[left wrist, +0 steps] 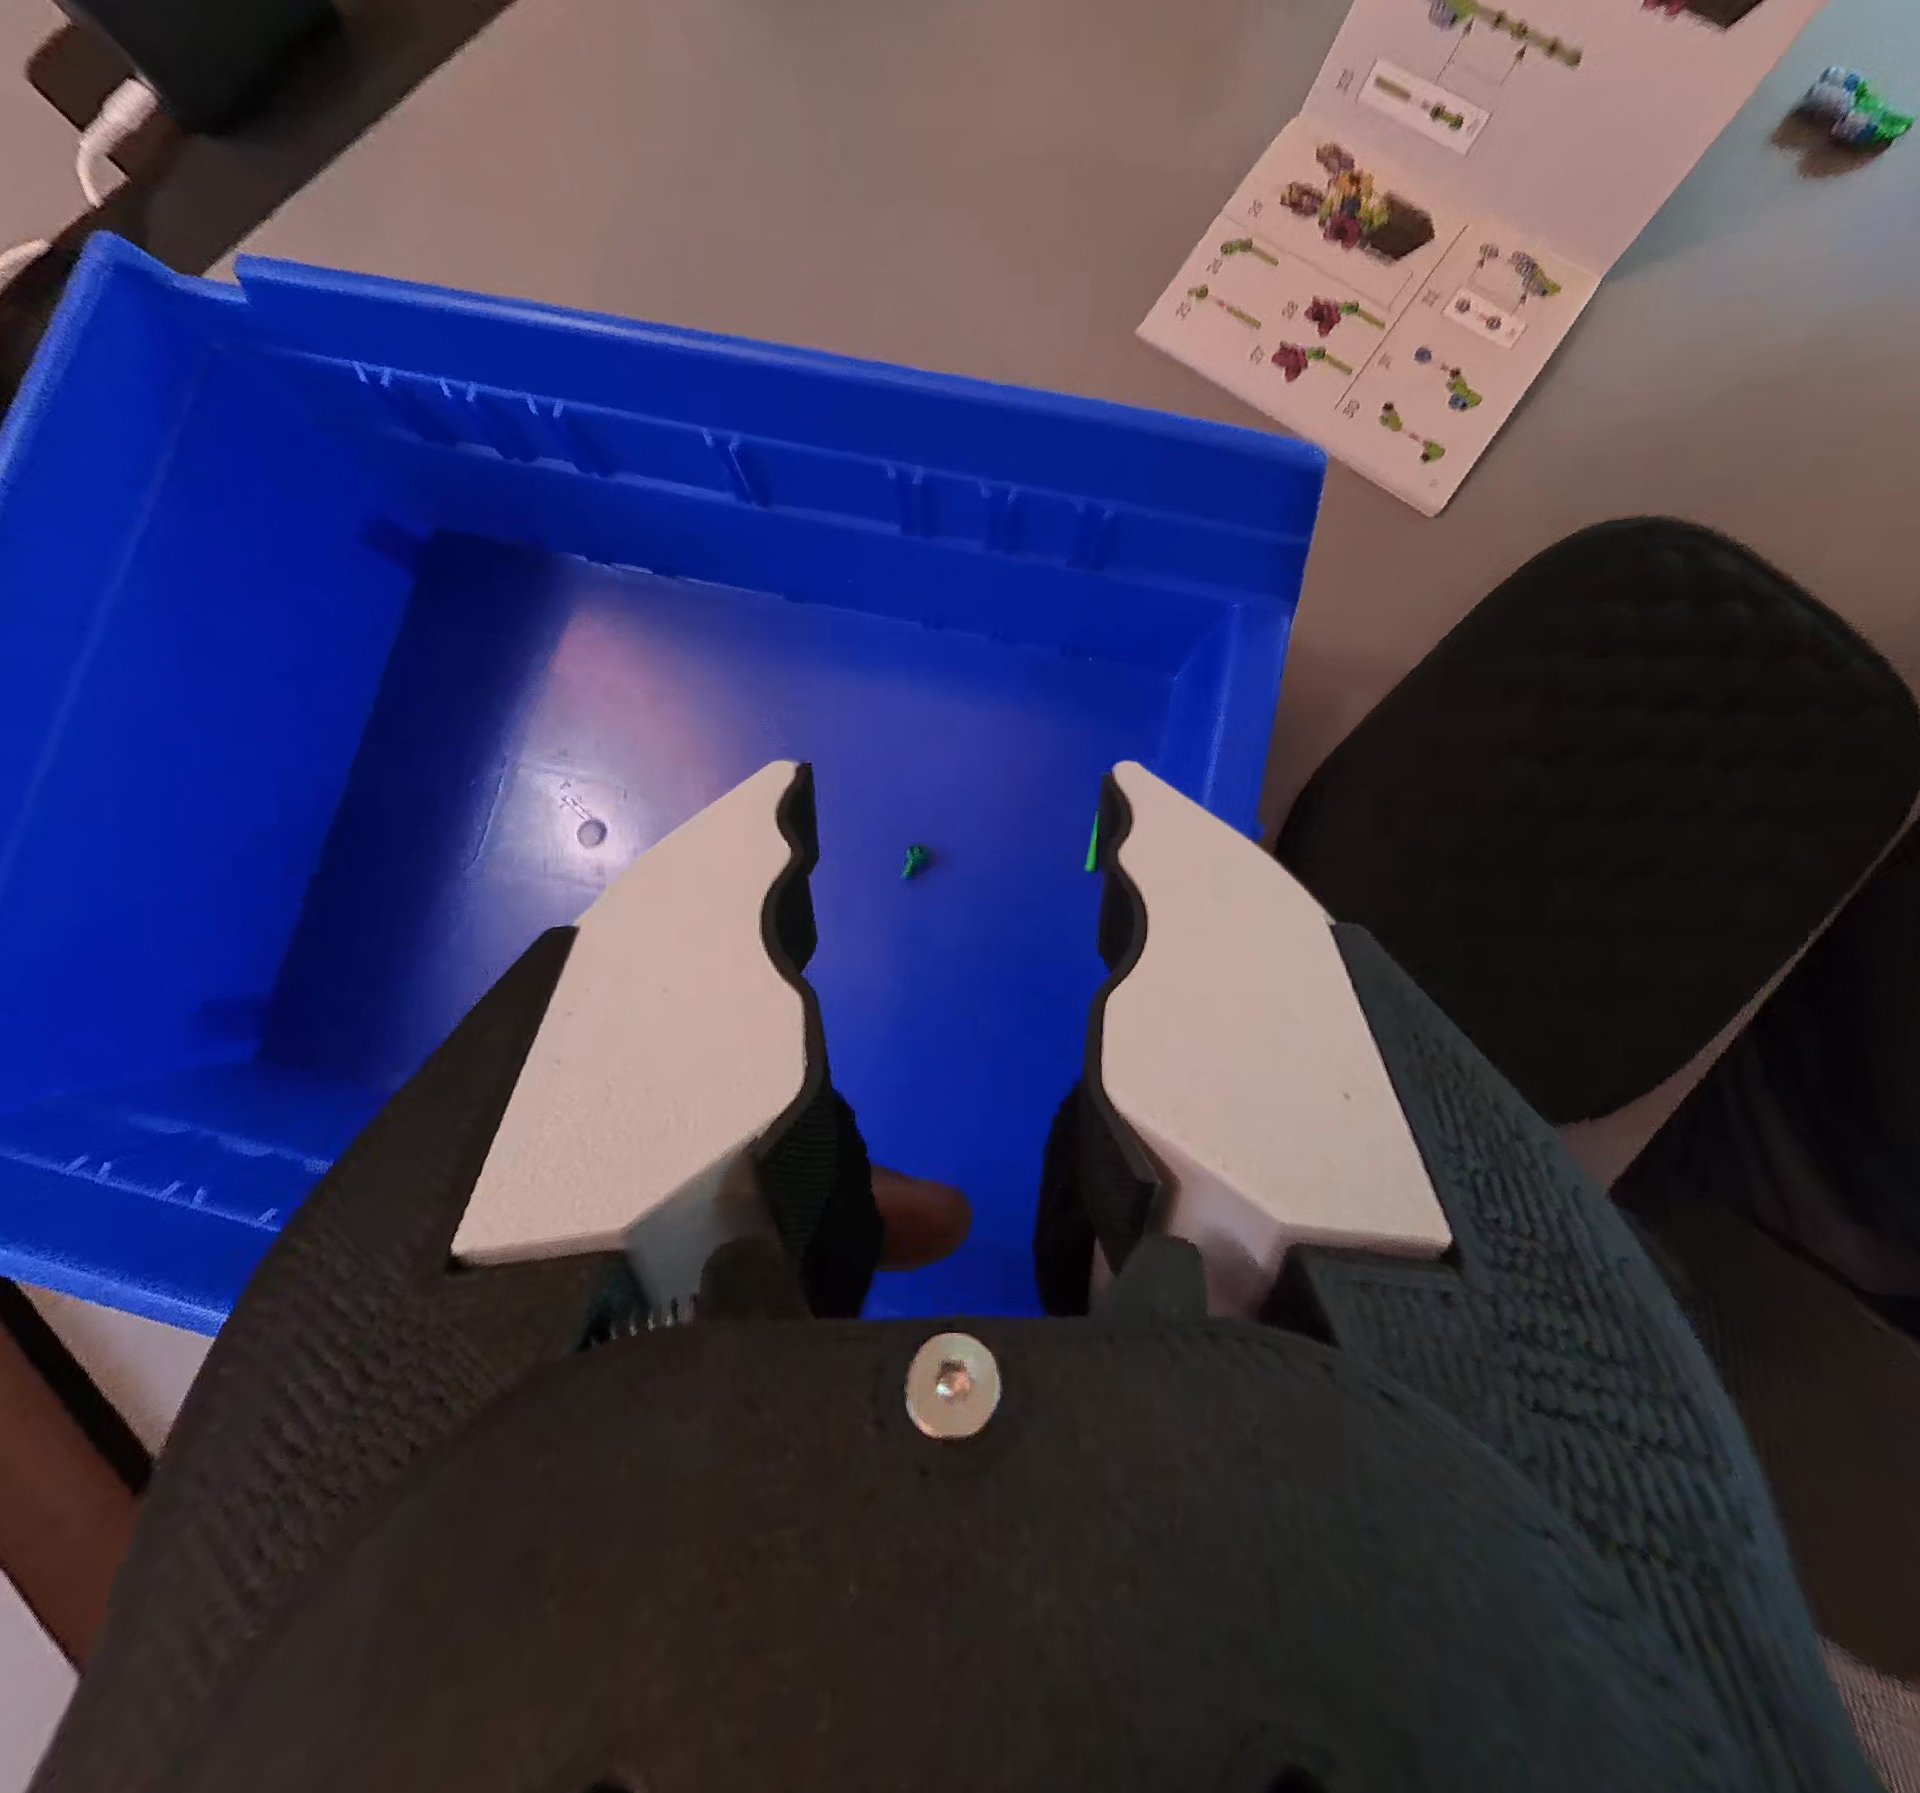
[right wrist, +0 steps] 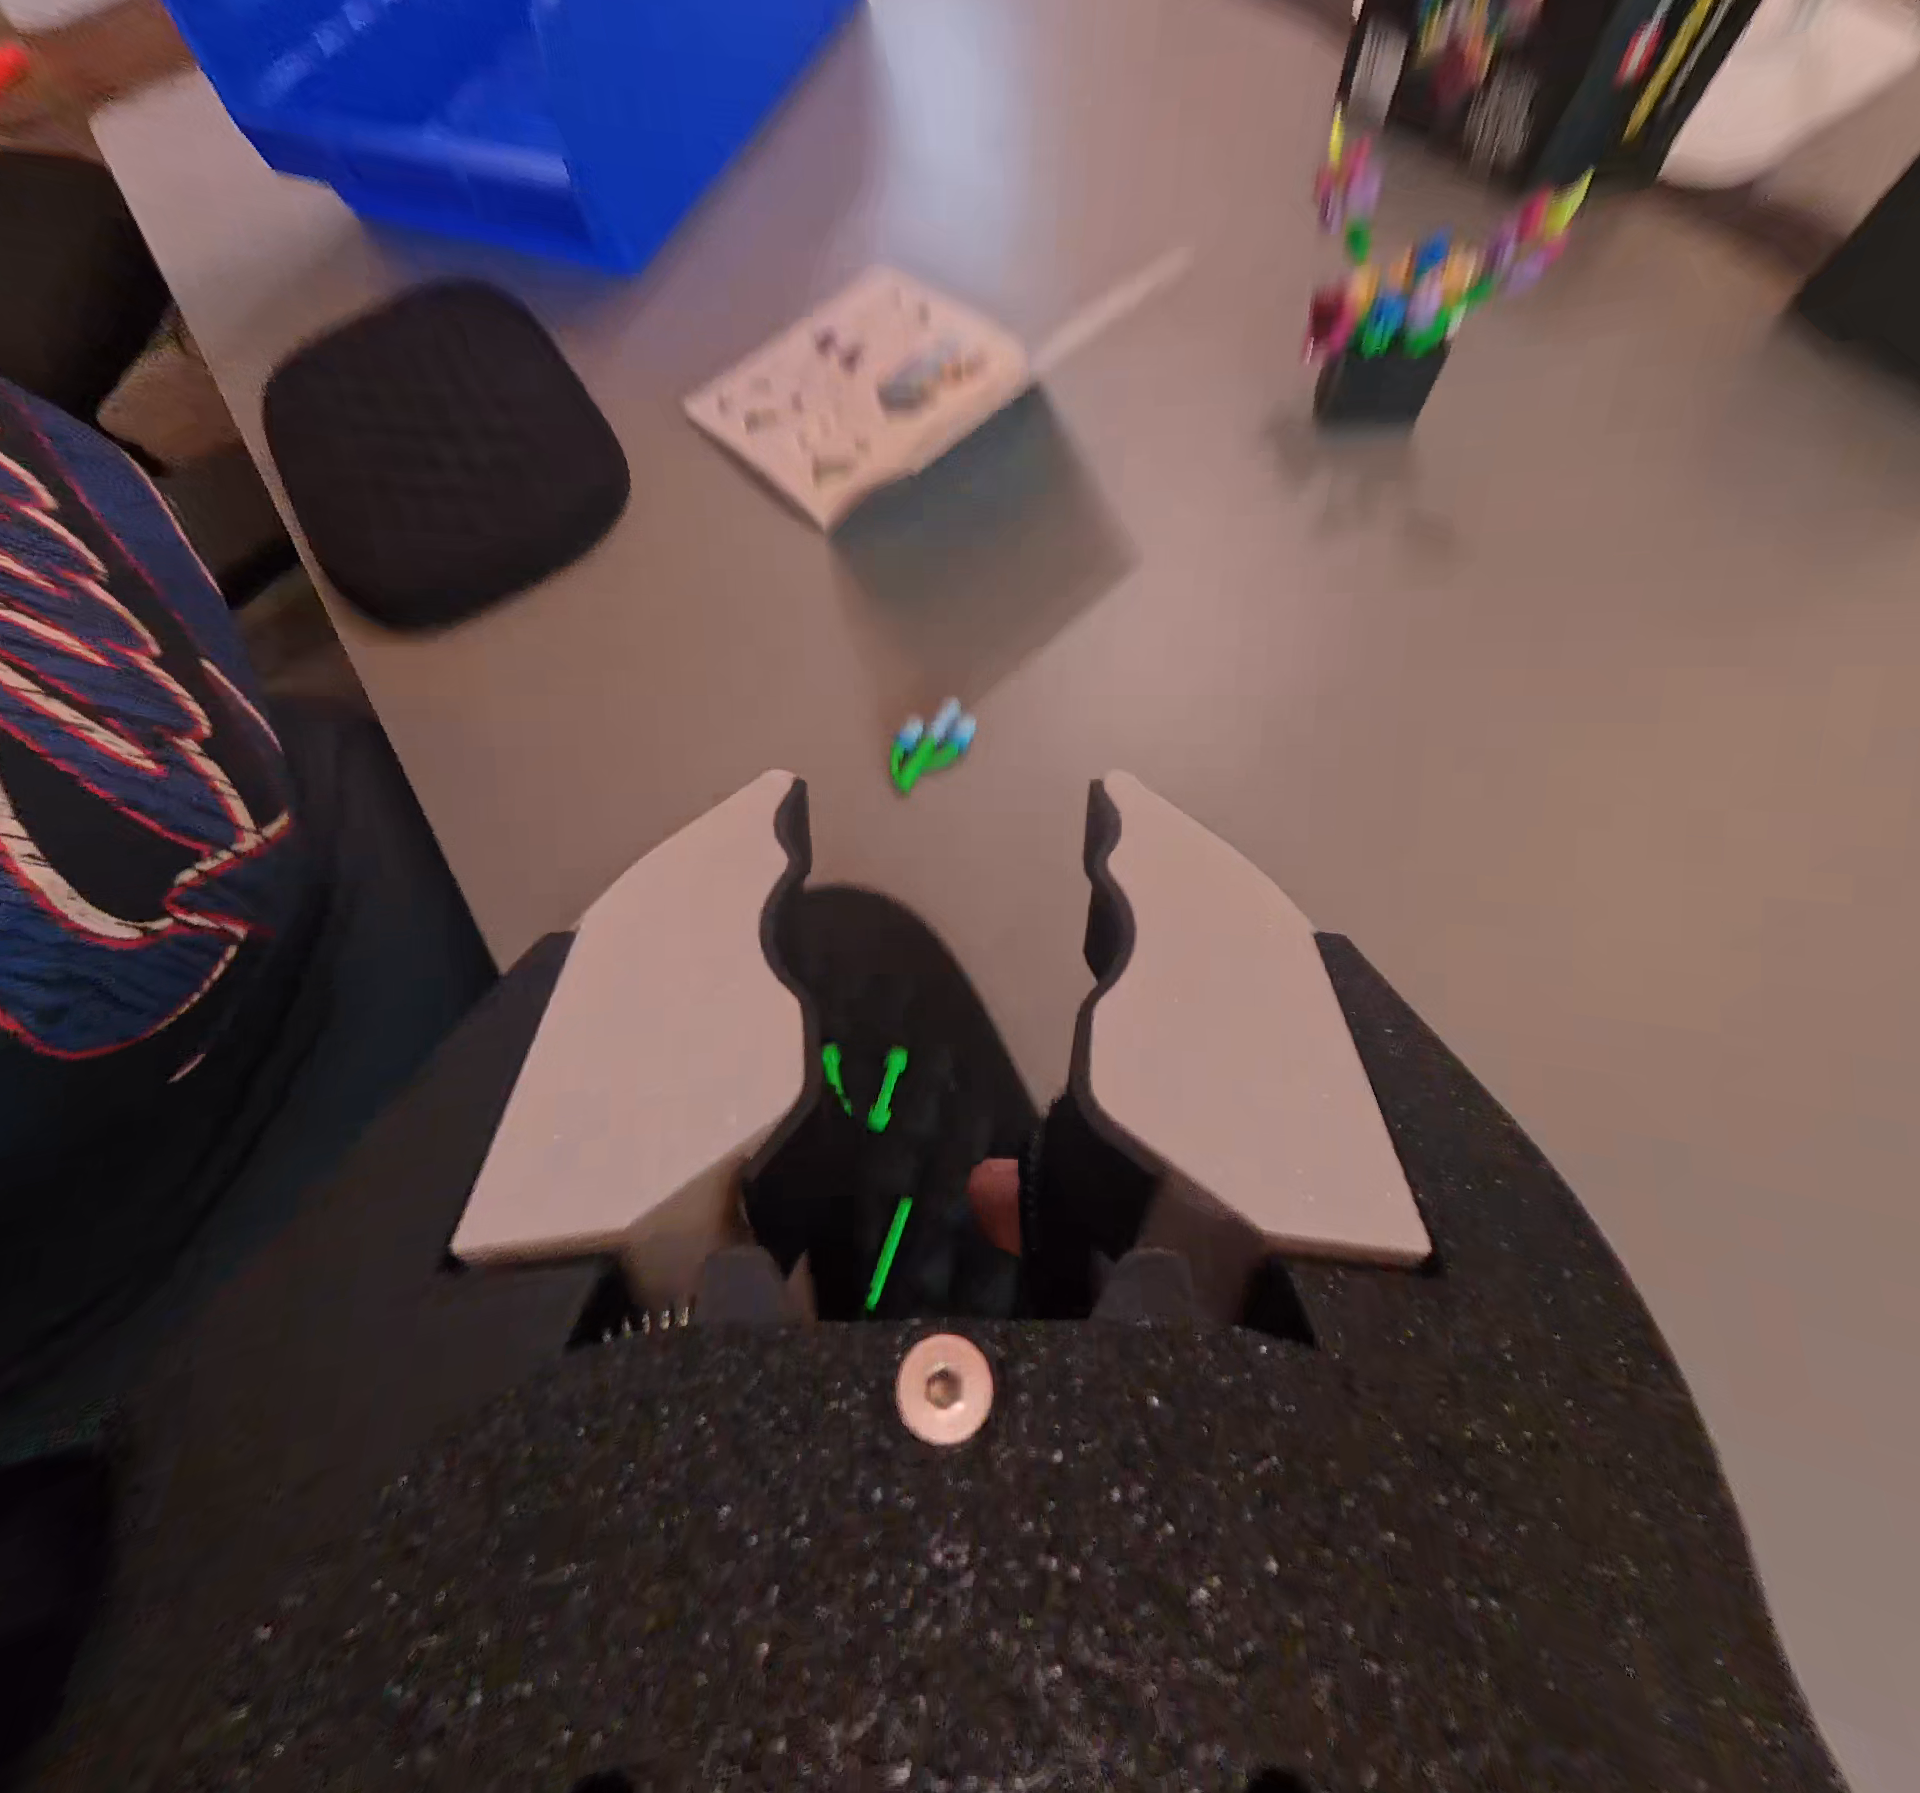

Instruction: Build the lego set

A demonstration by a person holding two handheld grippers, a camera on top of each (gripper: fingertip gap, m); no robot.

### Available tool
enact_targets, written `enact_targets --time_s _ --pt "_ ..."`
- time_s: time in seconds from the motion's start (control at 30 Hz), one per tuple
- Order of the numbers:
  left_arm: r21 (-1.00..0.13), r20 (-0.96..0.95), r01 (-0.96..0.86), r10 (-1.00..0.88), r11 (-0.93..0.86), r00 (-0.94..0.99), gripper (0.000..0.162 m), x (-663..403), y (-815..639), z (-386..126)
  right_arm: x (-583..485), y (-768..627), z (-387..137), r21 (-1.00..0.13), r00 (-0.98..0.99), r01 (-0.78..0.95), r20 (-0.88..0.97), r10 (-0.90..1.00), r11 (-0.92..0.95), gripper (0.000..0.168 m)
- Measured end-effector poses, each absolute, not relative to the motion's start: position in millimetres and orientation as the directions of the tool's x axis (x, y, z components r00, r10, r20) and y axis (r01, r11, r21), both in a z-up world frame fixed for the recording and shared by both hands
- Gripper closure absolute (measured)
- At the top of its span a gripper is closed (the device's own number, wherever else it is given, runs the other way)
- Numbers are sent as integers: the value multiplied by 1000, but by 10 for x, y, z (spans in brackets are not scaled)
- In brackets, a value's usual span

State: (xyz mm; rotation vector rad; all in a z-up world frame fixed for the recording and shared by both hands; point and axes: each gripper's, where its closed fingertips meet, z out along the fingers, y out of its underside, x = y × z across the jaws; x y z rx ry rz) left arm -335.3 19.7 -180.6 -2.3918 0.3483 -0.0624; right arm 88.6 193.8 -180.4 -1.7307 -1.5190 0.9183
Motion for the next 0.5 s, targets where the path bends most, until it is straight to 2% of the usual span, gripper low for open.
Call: enact_targets --time_s 0.17,0.37,0.5 --pt "-507 19 -302 -361 -807 933 121 -3342 96 -2082 724 1988 -1529 -931 41 363 47 998 28 115" --pt "-239 25 -574 -596 -783 803 131 -3231 -27 -2411 577 2007 -1535 -930 13 361 77 997 67 119" --pt "-218 97 -711 -740 -668 666 140 -3081 27 -2580 487 2059 -1585 -922 10 383 64 998 55 122"
